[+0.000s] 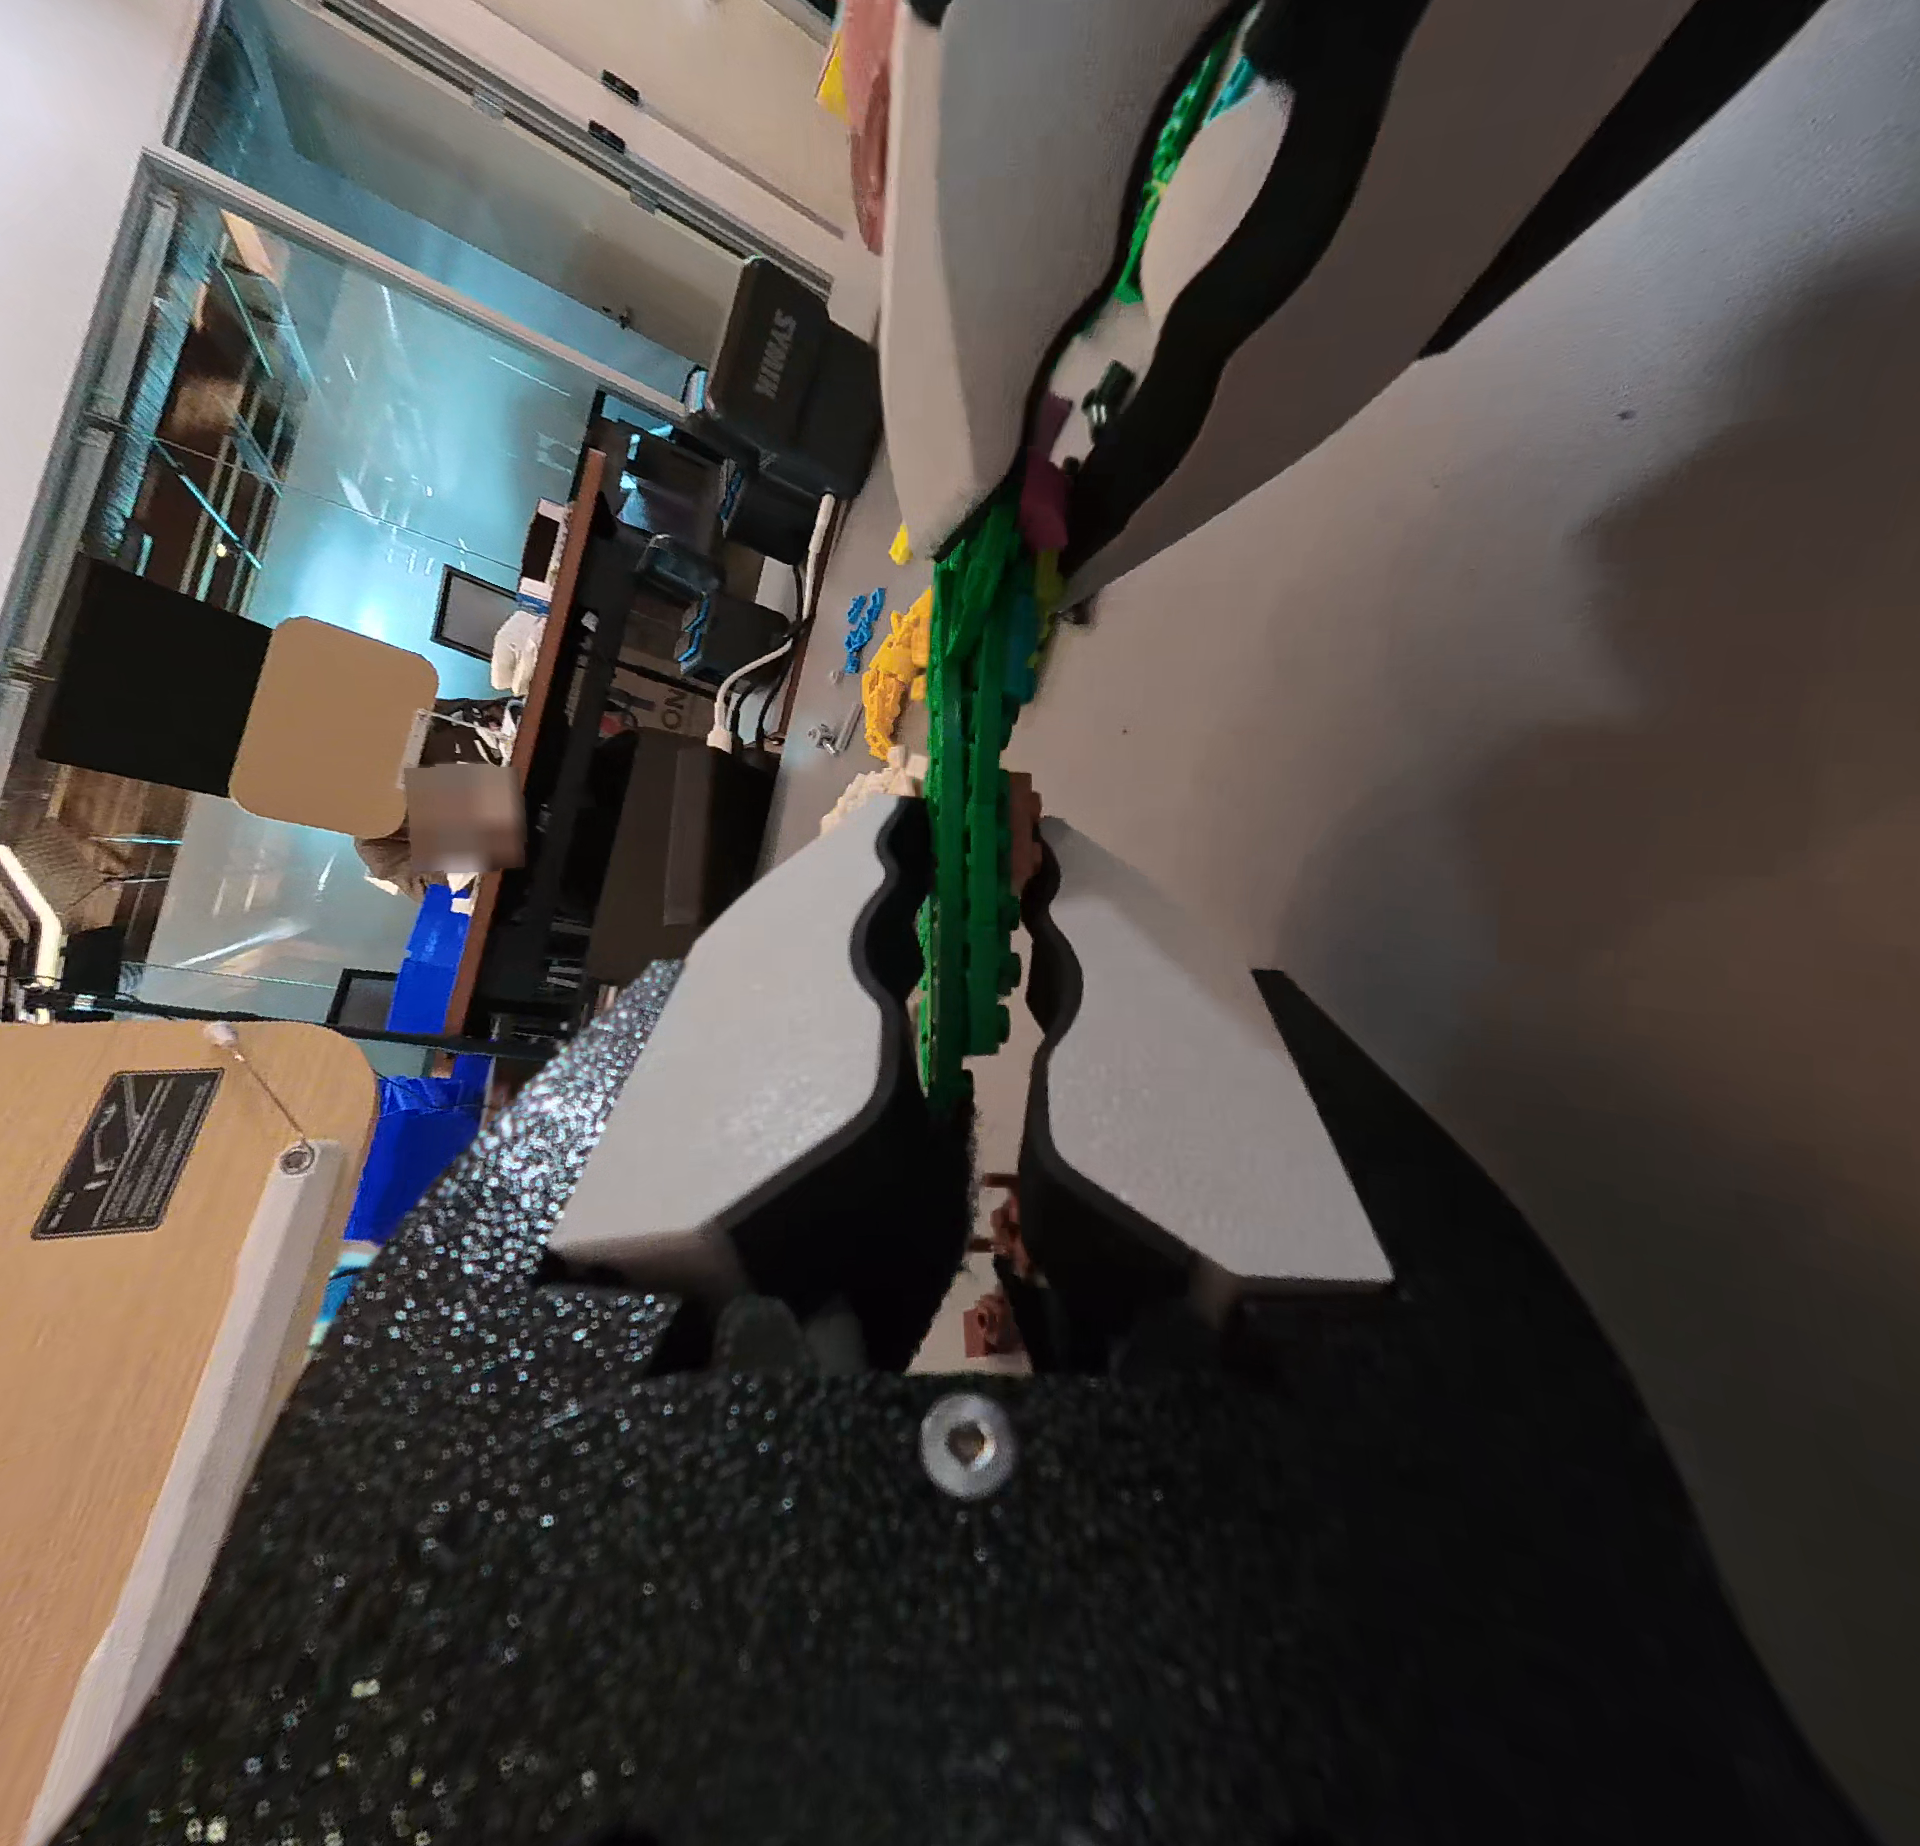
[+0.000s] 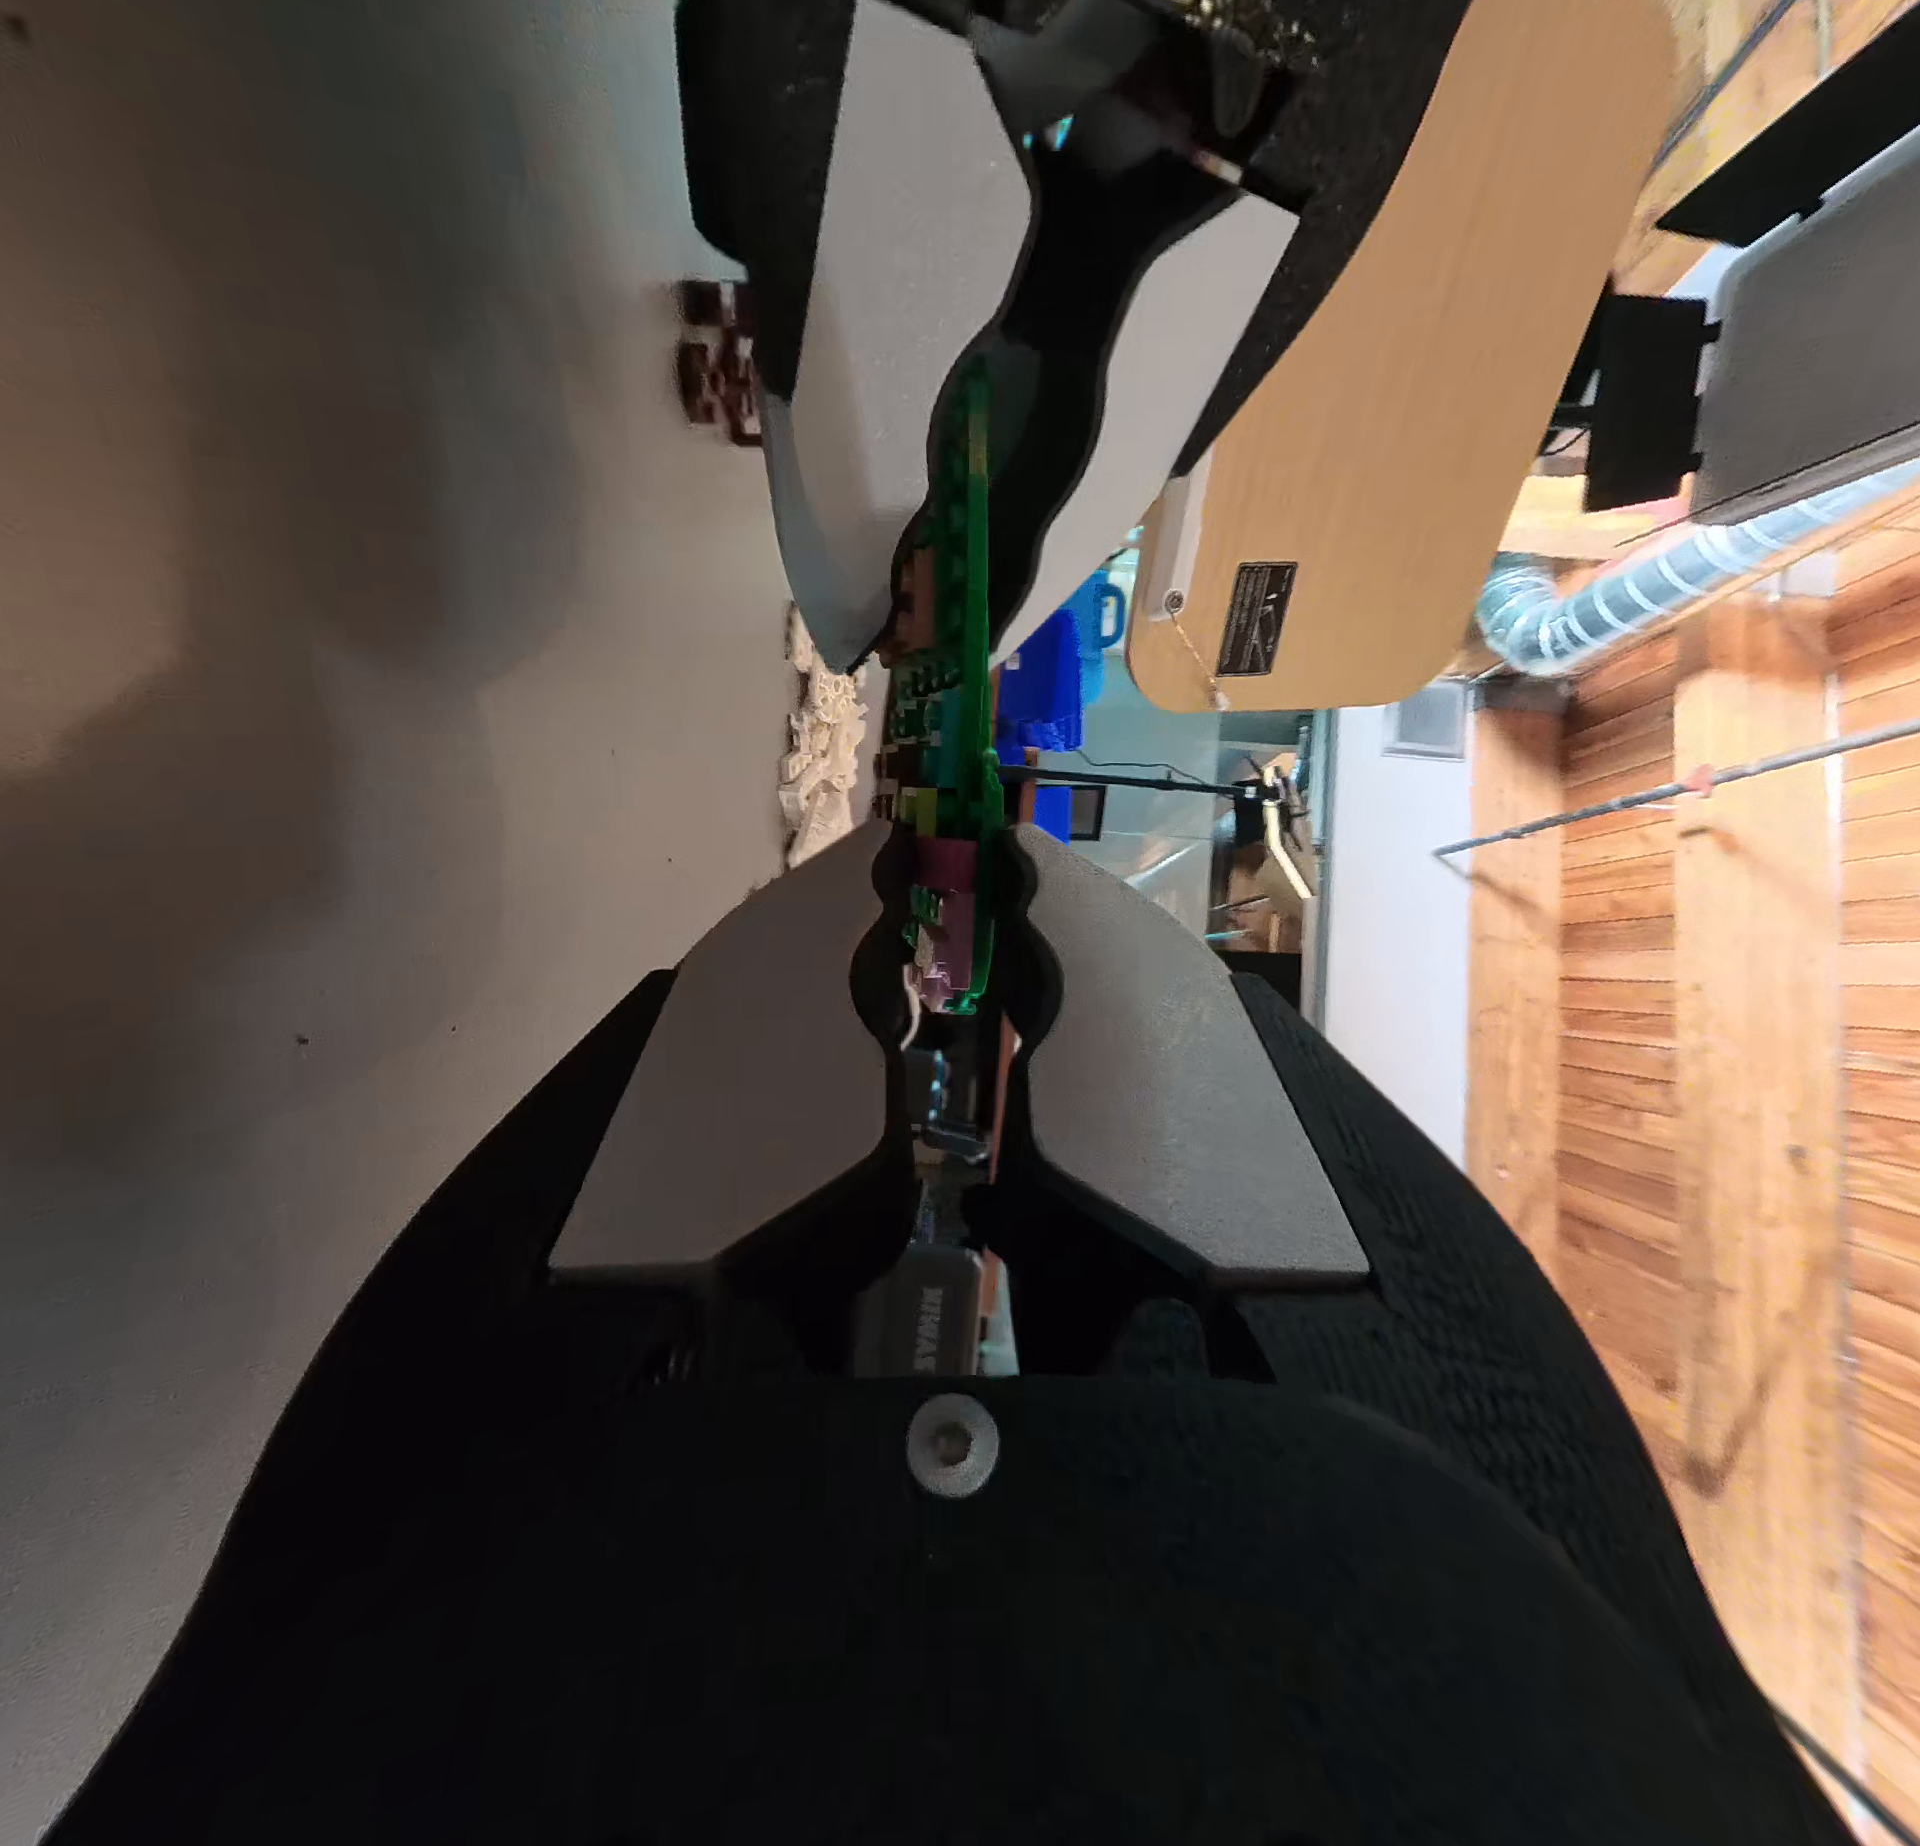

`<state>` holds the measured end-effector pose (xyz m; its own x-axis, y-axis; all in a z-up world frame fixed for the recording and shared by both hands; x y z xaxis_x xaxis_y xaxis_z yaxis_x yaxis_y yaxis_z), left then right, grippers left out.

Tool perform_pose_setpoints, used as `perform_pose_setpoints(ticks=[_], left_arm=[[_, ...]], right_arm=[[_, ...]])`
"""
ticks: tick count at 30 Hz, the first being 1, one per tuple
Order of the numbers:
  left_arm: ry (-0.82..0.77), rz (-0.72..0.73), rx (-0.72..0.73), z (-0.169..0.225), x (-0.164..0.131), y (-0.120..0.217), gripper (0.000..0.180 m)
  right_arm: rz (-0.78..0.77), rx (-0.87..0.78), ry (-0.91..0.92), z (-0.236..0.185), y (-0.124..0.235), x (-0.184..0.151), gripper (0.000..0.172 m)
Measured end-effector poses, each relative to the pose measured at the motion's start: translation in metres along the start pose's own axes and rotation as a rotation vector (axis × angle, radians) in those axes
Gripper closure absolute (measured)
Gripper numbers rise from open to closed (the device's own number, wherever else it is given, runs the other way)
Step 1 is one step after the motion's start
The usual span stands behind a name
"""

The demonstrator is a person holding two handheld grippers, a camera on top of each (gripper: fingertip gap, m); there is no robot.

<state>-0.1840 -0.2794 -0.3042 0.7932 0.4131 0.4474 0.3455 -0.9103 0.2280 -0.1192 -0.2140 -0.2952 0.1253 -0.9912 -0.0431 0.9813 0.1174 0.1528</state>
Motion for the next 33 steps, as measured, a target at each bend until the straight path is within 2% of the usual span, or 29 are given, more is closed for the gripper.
perform_pose_setpoints(ticks=[5,19,24,26,33], left_arm=[[0.034,0.006,-0.04,0.0024,0.0003,-0.0006,0.162],[0.16,0.042,-0.104,0.0016,0.0006,-0.0008,0.161],[0.272,0.084,-0.166,-0.0007,0.0014,0.0012,0.155],[0.295,0.091,-0.179,-0.0007,0.0017,0.0013,0.16],[0.228,0.086,-0.1,0.0014,0.0026,-0.0011,0.154]], right_arm=[[0.013,-0.055,0.08,-0.0048,0.0013,-0.0013,0.156],[0.028,-0.111,0.095,-0.0051,0.0027,-0.002,0.156],[0.046,-0.124,0.077,-0.0029,0.004,-0.0022,0.155],[0.044,-0.127,0.068,-0.0026,0.0039,-0.0035,0.156],[0.085,-0.053,-0.085,-0.0042,0.0032,-0.0074,0.156]])
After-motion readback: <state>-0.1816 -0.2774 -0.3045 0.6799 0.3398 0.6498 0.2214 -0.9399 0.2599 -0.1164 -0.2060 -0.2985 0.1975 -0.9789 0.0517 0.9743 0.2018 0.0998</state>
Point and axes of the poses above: each gripper's, where its closed fingertips meet, y back along the fingers, x out of its top, z = x × y across the jaws, the point moved 5 cm from there along y, back along the fingers, and after that the axes turned 4 degrees about x, right-handed, at the moved point
